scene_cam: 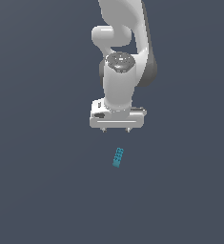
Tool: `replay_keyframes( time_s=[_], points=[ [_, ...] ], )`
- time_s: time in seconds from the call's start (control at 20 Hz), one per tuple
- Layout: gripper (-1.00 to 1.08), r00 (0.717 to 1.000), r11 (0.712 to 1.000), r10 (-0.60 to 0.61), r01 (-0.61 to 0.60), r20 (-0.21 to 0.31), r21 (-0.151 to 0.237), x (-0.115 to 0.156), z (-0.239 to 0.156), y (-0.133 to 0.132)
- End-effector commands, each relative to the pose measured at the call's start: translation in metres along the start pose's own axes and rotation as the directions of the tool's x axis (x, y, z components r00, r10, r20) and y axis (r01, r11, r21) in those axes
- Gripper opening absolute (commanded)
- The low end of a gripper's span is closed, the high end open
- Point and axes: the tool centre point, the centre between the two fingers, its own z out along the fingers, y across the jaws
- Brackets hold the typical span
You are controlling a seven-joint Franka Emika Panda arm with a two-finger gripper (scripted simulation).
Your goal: Pick up the object and move it to a goal position.
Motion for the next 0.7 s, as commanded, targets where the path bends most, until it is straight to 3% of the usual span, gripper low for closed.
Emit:
replay_keyframes(
  time_s=[0.0,0.65],
  points=[
    [1.00,1.000,1.000,0.000,0.000,0.000,0.000,0.0000,0.0000,0.0000],
    [1.00,1.000,1.000,0.020,-0.020,-0.006,0.016,0.0027,-0.0011,-0.0012]
  ],
)
